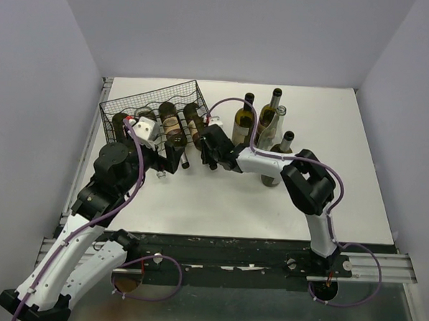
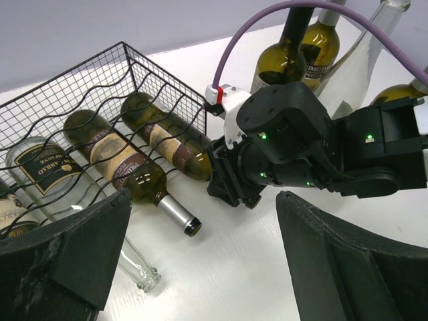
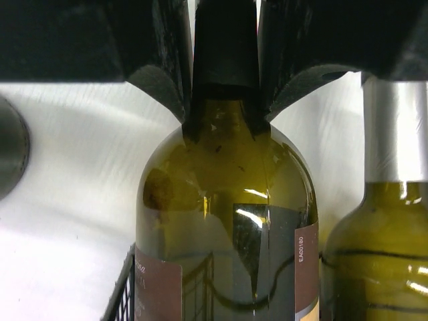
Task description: Put the wine bottle on the wine rack
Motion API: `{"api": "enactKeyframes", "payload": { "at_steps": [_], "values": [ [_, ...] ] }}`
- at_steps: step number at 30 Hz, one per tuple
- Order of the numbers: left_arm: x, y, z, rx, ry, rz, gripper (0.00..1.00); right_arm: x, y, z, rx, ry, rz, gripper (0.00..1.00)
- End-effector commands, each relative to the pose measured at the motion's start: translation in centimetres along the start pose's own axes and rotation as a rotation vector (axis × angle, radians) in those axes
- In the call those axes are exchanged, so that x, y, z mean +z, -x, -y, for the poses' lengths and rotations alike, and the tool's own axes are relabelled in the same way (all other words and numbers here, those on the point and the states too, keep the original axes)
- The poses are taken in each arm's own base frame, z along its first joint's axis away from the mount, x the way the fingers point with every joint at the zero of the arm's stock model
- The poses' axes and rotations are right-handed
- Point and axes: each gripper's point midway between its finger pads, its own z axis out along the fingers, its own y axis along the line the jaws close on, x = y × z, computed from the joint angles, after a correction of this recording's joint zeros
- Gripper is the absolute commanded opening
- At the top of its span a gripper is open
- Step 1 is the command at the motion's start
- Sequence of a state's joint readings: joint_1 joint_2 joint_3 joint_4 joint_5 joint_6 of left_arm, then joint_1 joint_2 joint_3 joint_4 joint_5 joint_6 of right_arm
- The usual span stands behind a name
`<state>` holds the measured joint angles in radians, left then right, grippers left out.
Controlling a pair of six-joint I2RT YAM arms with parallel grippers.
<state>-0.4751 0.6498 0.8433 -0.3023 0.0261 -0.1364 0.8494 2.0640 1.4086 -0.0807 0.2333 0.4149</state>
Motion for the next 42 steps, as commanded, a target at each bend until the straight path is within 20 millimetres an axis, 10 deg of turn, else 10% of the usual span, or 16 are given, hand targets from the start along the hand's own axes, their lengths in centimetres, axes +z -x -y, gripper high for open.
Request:
{"api": "enactKeyframes", "payload": {
  "at_steps": [1,16,31,42],
  "values": [
    [-0.5,1.1,-0.9,0.012,0.049,0.017,0.99,0.9,6.8,-1.4,0.007,-0.008,0.231,0.01],
    [-0.5,0.7,-1.1,0.019,0.058,-0.003,0.99,3.5,8.1,-0.5,-0.074,-0.120,0.236,0.08],
    [-0.8,0.4,-1.4,0.022,0.076,-0.012,0.99,4.5,6.6,-0.2,-0.115,-0.143,0.152,0.50],
    [-1.3,1.2,-1.7,0.047,0.092,0.002,0.99,1.5,8.3,-0.5,-0.103,-0.124,0.160,0.76]
  ]
}}
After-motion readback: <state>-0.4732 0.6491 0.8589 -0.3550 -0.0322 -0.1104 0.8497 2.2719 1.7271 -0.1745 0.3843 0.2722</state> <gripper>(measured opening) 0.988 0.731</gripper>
